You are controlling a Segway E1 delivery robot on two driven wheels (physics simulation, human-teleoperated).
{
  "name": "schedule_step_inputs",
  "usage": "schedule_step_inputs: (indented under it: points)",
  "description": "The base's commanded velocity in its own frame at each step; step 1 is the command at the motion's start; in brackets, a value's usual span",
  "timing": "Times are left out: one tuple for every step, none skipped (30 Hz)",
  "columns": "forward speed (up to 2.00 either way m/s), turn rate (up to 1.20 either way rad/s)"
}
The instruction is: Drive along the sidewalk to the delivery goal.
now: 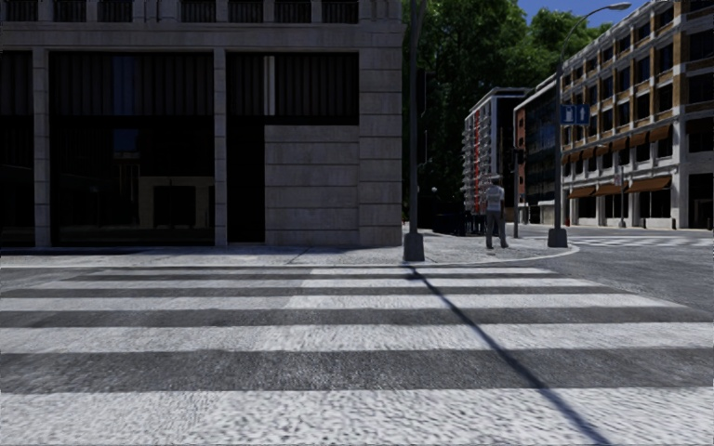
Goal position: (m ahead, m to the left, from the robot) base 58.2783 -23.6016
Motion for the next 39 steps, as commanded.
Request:
schedule_step_inputs:
  points:
    - [2.00, -0.26]
    - [2.00, -0.10]
    - [2.00, 0.00]
    - [2.00, 0.00]
    - [2.00, 0.00]
    - [2.00, 0.00]
    - [2.00, 0.00]
    - [2.00, 0.00]
    - [2.00, 0.00]
    - [2.00, 0.00]
    - [2.00, 0.00]
    - [2.00, 0.00]
    - [2.00, 0.00]
    - [2.00, 0.00]
    - [2.00, 0.00]
    - [1.95, 0.00]
    - [1.81, 0.00]
    - [1.78, 0.00]
    - [1.76, 0.00]
    - [1.70, 0.00]
    - [1.70, 0.00]
    - [1.66, 0.00]
    - [1.65, 0.00]
    - [1.64, 0.00]
    - [1.64, 0.00]
    - [1.63, 0.00]
    - [1.63, 0.00]
    - [1.63, 0.00]
    - [1.63, 0.00]
    - [1.63, 0.00]
    - [1.63, 0.00]
    - [1.63, 0.00]
    - [1.63, 0.00]
    - [1.63, 0.00]
    - [1.63, 0.00]
    - [1.63, 0.00]
    - [1.62, 0.00]
    - [1.62, 0.00]
    - [1.62, 0.00]
